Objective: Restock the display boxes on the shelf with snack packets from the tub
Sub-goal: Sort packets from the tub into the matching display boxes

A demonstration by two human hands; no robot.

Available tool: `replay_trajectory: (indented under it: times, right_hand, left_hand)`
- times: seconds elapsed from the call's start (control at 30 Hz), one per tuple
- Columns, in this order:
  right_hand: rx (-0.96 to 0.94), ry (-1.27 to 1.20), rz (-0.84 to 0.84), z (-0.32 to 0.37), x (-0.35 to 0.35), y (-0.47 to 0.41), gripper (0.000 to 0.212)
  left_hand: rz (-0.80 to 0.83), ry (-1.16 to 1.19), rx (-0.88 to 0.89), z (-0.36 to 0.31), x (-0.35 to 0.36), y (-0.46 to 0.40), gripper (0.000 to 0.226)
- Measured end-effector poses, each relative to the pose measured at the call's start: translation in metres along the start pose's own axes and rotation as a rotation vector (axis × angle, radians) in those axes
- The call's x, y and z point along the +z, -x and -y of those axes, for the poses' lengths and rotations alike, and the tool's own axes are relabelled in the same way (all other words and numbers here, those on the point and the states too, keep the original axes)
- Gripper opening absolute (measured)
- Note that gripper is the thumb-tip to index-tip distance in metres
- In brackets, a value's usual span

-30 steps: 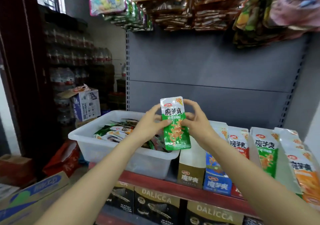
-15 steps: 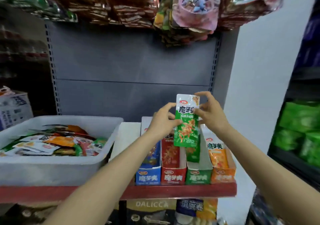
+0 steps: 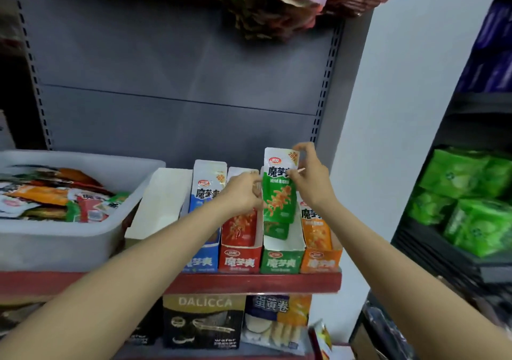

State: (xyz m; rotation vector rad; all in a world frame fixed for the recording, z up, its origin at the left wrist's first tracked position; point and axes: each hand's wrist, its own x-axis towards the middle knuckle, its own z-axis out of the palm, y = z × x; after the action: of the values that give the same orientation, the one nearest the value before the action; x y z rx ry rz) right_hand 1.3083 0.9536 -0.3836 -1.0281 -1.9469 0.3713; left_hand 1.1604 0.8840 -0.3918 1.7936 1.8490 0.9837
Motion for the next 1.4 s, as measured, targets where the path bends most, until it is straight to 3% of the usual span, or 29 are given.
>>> replay_trajectory:
  times: [0.17, 0.3, 0.5, 0.6, 0.73, 0.9, 1.1, 1.23, 1.4]
  right_hand:
    - [-0.101, 0.318, 0.054, -0.014, 0.013, 0.0, 0.024]
    - [-0.132, 0.415, 0.026, -0.017, 0.016, -0.001, 0.018]
    - [-0.215, 0.642, 0.044, -0.02, 0.015, -0.003, 0.034]
    - [-0.239, 0.596, 0.026, -0.013, 0.015, 0.004, 0.037]
    - [-0.237, 0.263, 0.031, 0.023, 0.024, 0.013, 0.028]
    - [-0.329, 0.097, 0.178, 0.088, 0.065, 0.017, 0.024]
    - [-0.383, 0.06, 0.389, 0.164, 0.144, 0.02, 0.031]
    - [-0.305, 0.148, 0.64, 0.211, 0.193, 0.022, 0.038]
    - [-0.188, 0.324, 0.893, 0.242, 0.237, 0.021, 0.037]
  left_hand:
    - [0.03, 0.134, -0.053, 0.004, 0.001, 0.003, 0.035]
    - [0.039, 0.143, -0.079, 0.006, 0.001, 0.002, 0.065]
    - [0.034, 0.094, -0.068, 0.007, 0.001, 0.001, 0.068]
    - [0.014, 0.072, -0.029, 0.01, -0.004, 0.004, 0.062]
    - [-0.183, -0.042, 0.135, 0.014, -0.027, 0.029, 0.035]
    - [-0.325, -0.193, 0.132, 0.048, -0.079, 0.07, 0.021]
    - [-0.491, -0.365, -0.138, 0.122, -0.169, 0.11, 0.027]
    - [-0.4, -0.543, -0.322, 0.16, -0.212, 0.121, 0.03]
    - [-0.178, -0.638, -0.432, 0.177, -0.228, 0.122, 0.042]
